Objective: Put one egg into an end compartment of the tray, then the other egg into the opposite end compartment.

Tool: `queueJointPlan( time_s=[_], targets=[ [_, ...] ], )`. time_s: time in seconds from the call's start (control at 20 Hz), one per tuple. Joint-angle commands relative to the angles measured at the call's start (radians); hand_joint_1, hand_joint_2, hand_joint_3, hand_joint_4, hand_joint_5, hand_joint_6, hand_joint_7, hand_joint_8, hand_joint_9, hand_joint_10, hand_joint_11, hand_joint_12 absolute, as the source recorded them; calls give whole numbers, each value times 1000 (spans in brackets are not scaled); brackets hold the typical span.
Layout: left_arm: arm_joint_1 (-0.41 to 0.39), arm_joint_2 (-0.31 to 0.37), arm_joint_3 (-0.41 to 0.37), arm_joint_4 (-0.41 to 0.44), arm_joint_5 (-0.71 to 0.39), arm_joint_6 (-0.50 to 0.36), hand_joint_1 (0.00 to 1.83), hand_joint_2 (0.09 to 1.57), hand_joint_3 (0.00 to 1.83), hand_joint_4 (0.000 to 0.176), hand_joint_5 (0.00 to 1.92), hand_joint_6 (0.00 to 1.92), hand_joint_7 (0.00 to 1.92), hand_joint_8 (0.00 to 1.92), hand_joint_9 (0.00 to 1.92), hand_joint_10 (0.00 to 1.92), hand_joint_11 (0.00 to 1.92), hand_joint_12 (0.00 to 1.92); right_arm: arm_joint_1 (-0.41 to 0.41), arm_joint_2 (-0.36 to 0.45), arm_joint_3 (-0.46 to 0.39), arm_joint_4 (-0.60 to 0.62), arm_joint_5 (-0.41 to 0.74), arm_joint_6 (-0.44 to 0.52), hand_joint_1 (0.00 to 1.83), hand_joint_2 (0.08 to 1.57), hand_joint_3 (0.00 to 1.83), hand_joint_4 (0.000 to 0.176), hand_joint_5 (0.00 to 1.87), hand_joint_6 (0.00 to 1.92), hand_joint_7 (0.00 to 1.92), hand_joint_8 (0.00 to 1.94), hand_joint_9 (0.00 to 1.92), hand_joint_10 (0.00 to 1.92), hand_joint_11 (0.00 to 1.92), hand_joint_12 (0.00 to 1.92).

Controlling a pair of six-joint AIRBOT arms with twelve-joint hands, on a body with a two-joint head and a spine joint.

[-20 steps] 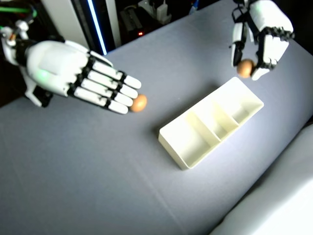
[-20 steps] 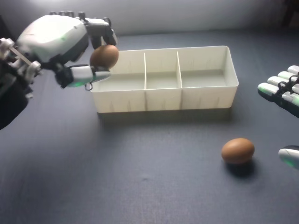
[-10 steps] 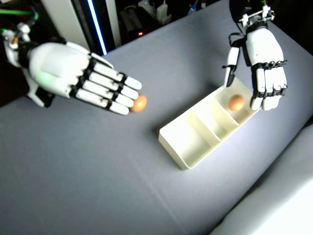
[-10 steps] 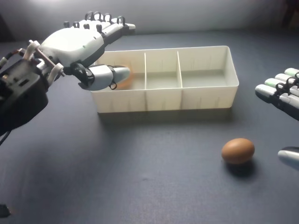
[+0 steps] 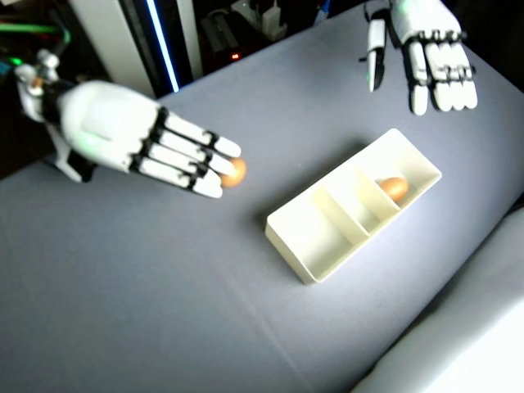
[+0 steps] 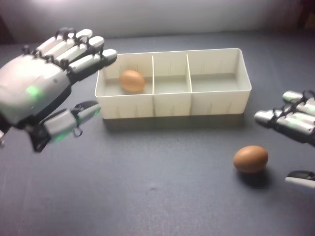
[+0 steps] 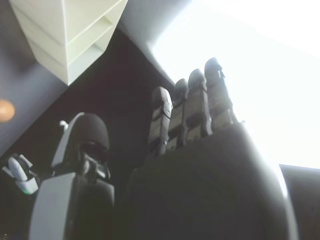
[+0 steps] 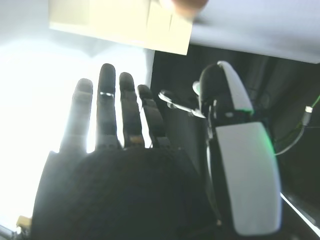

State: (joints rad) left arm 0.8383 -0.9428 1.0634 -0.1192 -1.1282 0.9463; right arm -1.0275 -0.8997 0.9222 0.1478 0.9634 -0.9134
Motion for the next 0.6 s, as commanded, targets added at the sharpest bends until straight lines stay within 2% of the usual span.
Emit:
queueJointPlan(
  time_s=[0.0,0.05,0.1,0.15,0.25,0.35,0.4,0.45,0.5,0.55],
  targets=[
    [13,15,-8,-9,-209,-8,556,1407,0,22,342,80,220,22,122,48,0,886,19,-9,13,-1,78,6,772,1225,0,0,113,88,217,46,0,796,0,1588],
    [56,24,-25,-25,-259,-16,542,1413,0,3,368,86,241,19,152,66,0,1064,36,-29,28,-1,52,6,782,1223,0,0,117,90,212,39,0,802,0,1583],
    [105,33,-43,-47,-315,-25,571,1410,0,0,397,100,264,19,149,72,0,1155,56,-53,50,-1,18,6,794,1221,0,0,128,94,211,33,0,816,0,1637],
    [142,39,-56,-64,-350,-30,568,1407,0,0,410,109,270,15,146,80,0,1219,70,-72,67,-1,-5,6,781,1232,0,0,136,91,214,27,0,756,0,1591],
    [196,52,-78,-93,-401,-31,534,1411,1,0,405,105,279,15,174,97,0,1229,97,-104,96,-1,-49,5,742,1244,4,0,134,82,226,24,0,733,0,1520],
    [233,58,-88,-116,-431,-36,598,1409,0,0,429,63,301,7,206,100,0,1146,117,-135,125,-1,-91,5,809,1236,0,0,183,103,313,48,0,836,0,1580],
    [245,58,-90,-124,-446,-39,624,1410,0,0,440,52,318,10,232,107,0,1156,125,-149,139,-1,-110,5,959,1220,0,0,312,303,532,440,135,1169,0,1811],
    [256,60,-93,-134,-463,-42,610,1415,2,0,451,46,338,14,254,113,0,1174,139,-164,156,0,-135,5,1161,1231,1,0,552,1135,831,1118,475,1333,269,1874],
    [265,61,-96,-142,-475,-42,605,1423,2,0,454,36,341,10,255,110,0,1192,147,-170,163,1,-136,5,1221,1205,0,0,669,1211,944,1195,738,1317,531,1777],
    [271,63,-97,-148,-483,-43,616,1427,2,0,456,31,343,8,264,112,0,1197,154,-170,163,1,-130,5,1233,1202,0,0,721,1165,935,1304,958,1338,803,1748]
  ],
)
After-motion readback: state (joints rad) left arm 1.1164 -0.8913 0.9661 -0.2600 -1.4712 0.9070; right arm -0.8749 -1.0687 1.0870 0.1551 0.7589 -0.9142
